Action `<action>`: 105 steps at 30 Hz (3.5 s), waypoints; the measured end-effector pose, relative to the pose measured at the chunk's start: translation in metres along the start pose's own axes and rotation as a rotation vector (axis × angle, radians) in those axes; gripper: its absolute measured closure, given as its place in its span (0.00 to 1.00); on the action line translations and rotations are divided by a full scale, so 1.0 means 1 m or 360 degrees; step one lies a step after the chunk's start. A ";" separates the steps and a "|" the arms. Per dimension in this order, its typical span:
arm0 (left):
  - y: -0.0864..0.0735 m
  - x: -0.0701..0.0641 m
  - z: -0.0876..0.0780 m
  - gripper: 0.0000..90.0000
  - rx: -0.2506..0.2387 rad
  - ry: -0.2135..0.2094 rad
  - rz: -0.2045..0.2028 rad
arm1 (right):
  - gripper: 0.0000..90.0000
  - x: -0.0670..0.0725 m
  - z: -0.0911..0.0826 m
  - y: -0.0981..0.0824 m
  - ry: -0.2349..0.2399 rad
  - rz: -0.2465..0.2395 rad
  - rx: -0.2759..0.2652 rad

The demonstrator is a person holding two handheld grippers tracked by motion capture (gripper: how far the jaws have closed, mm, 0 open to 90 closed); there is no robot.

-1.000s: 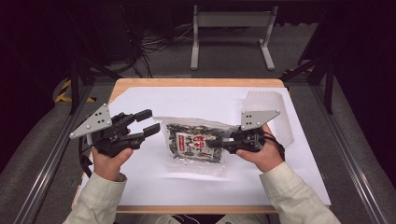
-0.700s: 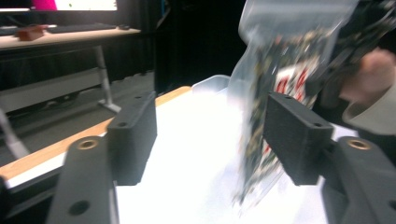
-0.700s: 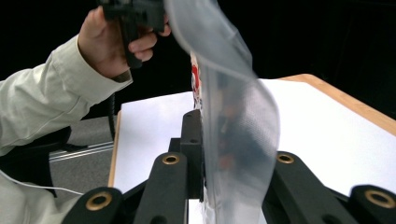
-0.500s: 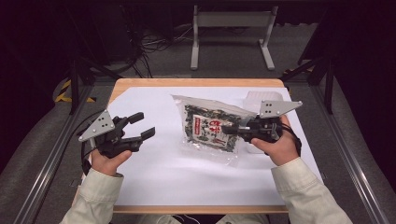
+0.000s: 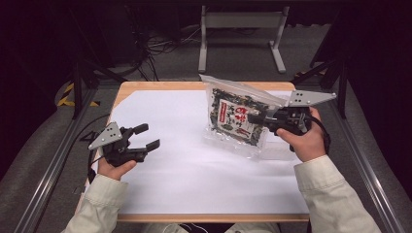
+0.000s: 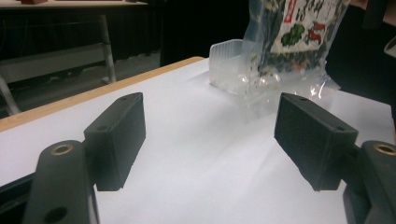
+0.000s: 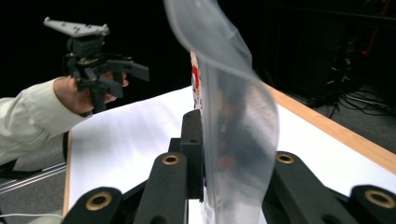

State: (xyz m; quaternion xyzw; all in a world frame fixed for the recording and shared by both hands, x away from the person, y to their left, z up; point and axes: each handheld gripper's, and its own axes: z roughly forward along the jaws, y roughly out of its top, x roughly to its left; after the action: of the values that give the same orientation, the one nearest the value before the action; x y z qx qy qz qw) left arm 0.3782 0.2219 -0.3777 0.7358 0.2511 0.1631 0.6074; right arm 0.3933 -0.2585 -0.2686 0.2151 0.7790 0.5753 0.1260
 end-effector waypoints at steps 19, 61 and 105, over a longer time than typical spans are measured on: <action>-0.026 0.009 0.014 0.25 0.0086 0.0002 0.0021 | 0.84 -0.040 -0.029 0.015 -0.0235 0.0122 -0.0034; -0.029 0.005 0.011 0.25 0.0050 0.0021 -0.0006 | 0.84 -0.082 -0.067 -0.004 -0.0672 0.0159 -0.0018; -0.029 0.006 0.010 0.25 0.0048 0.0030 -0.0011 | 0.85 -0.093 -0.064 -0.046 -0.0738 0.0275 0.0069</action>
State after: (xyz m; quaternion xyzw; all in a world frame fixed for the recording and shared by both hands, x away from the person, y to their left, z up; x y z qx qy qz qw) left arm 0.3832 0.2214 -0.4083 0.7425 0.2618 0.1639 0.5944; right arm 0.4377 -0.3688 -0.2974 0.4099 0.7201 0.5024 0.2471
